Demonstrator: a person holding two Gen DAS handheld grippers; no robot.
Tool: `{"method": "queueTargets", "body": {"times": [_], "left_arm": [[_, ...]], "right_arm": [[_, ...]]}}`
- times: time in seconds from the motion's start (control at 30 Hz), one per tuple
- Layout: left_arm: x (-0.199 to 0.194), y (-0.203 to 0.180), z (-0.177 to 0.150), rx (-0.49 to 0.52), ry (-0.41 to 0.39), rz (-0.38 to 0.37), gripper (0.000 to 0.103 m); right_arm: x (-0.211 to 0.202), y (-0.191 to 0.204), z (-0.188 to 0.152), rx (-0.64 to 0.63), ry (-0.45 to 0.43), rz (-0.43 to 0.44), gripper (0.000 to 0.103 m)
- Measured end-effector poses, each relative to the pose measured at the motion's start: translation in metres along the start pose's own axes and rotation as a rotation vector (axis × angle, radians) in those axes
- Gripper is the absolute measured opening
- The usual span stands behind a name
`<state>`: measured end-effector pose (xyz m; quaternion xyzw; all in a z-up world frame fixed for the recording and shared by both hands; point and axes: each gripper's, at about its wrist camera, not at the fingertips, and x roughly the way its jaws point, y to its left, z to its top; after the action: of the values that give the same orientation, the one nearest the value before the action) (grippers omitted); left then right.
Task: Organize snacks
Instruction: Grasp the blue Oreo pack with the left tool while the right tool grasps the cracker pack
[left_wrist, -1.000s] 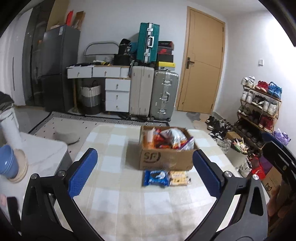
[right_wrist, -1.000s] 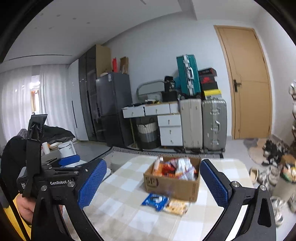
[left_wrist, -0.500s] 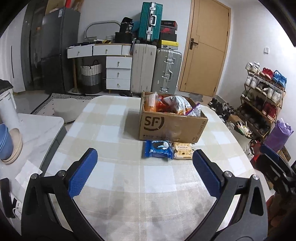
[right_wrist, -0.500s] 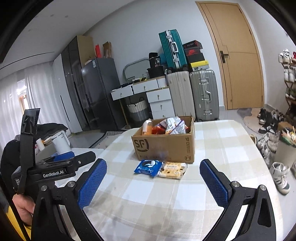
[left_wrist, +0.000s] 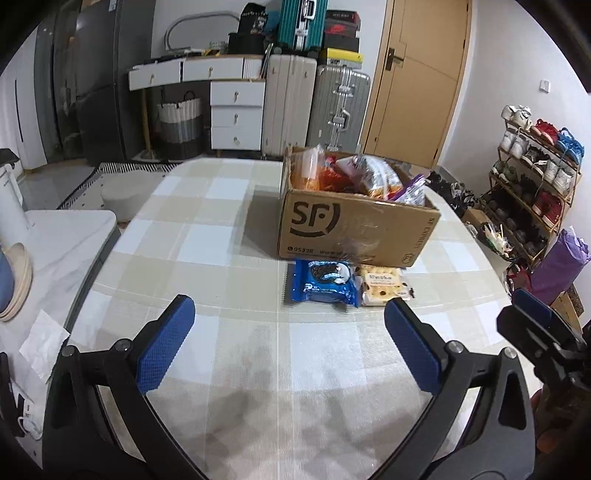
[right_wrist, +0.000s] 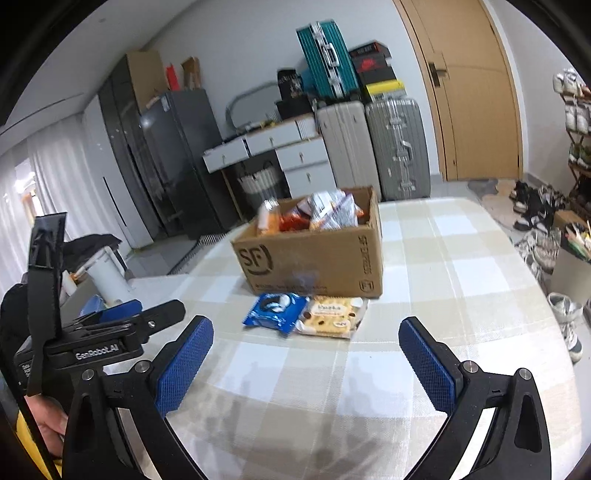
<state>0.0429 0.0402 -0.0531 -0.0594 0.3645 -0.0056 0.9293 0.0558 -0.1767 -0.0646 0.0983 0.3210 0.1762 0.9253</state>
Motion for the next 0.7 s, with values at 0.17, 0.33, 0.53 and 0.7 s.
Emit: {"method": "queueTargets", "body": {"times": [0.17, 0.33, 0.53, 0.7], "left_arm": [[0.038, 0.003, 0.005, 0.003, 0.044, 0.008, 0.103], [0.076, 0.009, 0.006, -0.007, 0.095, 0.005, 0.103], [0.106, 0.018, 0.006, -0.024, 0.121, 0.002, 0.103], [0.121, 0.028, 0.002, -0.042, 0.14, -0.01, 0.103]], "right_arm": [[0.039, -0.009, 0.0, 0.022, 0.067, 0.01, 0.102], [0.083, -0.016, 0.003, 0.022, 0.154, -0.013, 0.102], [0.14, -0.024, 0.01, 0.042, 0.284, -0.077, 0.101], [0.172, -0.018, 0.011, -0.006, 0.348, -0.101, 0.1]]}}
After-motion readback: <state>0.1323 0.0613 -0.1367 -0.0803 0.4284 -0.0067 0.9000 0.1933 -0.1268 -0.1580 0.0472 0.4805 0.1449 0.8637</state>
